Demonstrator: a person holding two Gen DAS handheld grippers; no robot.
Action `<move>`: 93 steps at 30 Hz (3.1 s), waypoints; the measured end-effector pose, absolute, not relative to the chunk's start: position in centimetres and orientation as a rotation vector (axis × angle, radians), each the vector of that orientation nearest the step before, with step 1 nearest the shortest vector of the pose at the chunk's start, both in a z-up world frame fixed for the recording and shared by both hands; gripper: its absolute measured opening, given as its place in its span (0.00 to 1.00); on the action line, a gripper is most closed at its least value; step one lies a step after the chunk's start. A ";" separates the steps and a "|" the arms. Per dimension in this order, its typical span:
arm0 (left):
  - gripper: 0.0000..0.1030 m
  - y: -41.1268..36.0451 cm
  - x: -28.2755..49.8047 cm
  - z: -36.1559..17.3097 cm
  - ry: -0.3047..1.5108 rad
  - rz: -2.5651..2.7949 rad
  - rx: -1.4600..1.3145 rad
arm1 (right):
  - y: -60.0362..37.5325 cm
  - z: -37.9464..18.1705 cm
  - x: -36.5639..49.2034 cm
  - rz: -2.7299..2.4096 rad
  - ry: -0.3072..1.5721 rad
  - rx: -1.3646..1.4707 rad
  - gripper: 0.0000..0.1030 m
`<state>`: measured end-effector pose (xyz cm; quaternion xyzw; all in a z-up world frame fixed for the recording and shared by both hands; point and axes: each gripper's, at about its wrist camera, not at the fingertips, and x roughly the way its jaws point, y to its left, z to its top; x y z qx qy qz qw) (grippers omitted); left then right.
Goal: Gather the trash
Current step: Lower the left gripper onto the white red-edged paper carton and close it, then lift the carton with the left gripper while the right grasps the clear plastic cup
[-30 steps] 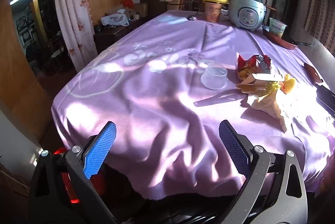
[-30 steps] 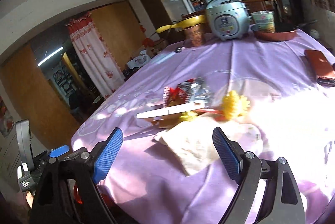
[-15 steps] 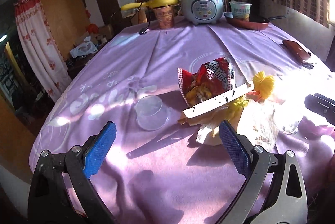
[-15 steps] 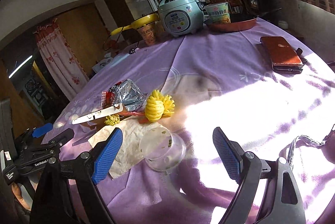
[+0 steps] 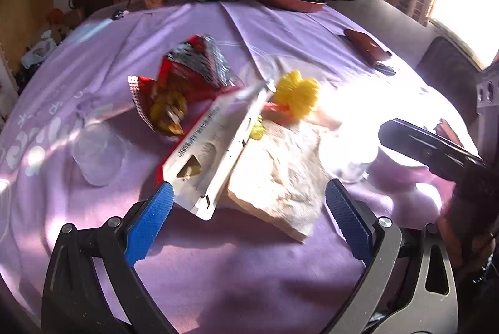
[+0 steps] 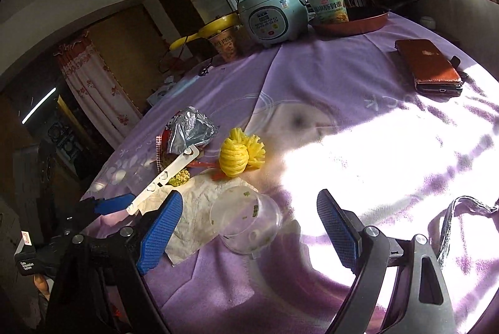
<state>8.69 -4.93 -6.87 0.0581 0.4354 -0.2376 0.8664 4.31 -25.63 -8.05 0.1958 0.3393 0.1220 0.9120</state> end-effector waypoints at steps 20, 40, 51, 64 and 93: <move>0.92 -3.8 16.2 -6.7 0.970 -0.403 0.032 | -26.3 -8.4 4.6 0.298 0.712 0.466 0.84; 0.74 -3.9 15.5 -6.8 1.043 -0.494 -0.108 | -26.8 -8.6 4.9 0.317 0.715 0.492 0.84; 0.86 -4.8 16.3 -5.3 1.029 -0.520 -0.129 | -27.0 -8.9 5.1 0.336 0.724 0.517 0.84; 0.84 -6.2 18.7 -7.7 1.081 -0.405 -0.034 | -23.3 -8.5 6.0 0.268 0.803 0.280 0.84; 0.56 4.9 9.4 1.0 0.794 -0.326 -0.224 | -24.6 -5.1 3.5 0.343 0.671 0.380 0.48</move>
